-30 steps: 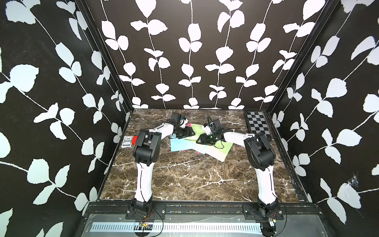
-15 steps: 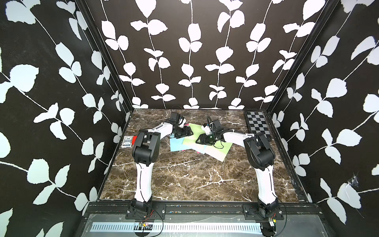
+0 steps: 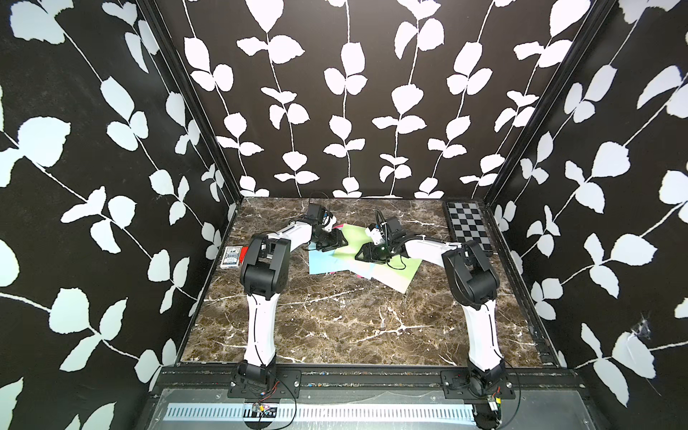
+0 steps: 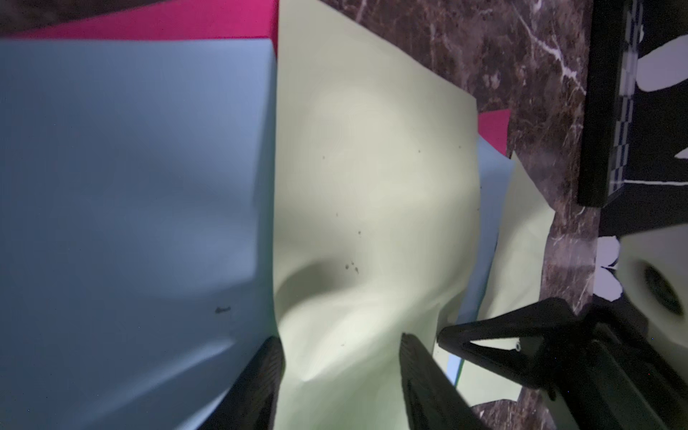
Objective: Sort the scattered colored papers by color
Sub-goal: Pick up the colored paper from the center of the board.
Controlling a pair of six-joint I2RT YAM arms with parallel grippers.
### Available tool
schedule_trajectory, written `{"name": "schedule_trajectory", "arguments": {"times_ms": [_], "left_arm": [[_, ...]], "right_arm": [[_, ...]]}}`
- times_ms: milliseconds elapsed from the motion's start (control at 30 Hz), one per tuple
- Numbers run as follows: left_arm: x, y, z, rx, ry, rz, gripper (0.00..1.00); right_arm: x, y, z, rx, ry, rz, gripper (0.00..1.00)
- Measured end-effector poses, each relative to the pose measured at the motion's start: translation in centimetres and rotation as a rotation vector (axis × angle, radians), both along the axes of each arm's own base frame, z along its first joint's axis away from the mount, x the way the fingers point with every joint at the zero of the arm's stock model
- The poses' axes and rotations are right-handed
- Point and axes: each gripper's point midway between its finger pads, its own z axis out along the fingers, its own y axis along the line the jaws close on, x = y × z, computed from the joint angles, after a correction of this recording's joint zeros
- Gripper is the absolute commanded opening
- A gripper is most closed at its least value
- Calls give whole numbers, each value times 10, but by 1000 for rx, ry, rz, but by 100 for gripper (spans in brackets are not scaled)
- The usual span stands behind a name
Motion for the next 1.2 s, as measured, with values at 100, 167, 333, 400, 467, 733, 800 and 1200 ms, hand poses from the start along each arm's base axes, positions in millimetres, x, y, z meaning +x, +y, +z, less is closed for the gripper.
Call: {"name": "schedule_trajectory", "arguments": {"times_ms": [100,167,333,400,467,733,800,1200], "left_arm": [[-2,2,-2,11,10,3,48],[-2,4,-4,25,14,10,46],[0,9,-4,60,9,22,40],[2,10,-3,69,4,24,33],[2,12,-3,80,3,27,26],[2,15,-7,103,5,26,14],[1,16,-9,113,12,25,7],[2,24,-15,163,5,34,0]], "right_arm": [[0,0,0,0,0,0,57],[0,0,0,1,-1,0,58],[0,2,0,6,-1,2,58],[0,2,0,8,-1,2,57],[0,3,0,10,-1,2,58],[0,3,0,11,-1,2,58],[0,3,0,11,-1,2,58],[0,6,3,10,-28,1,64]]}}
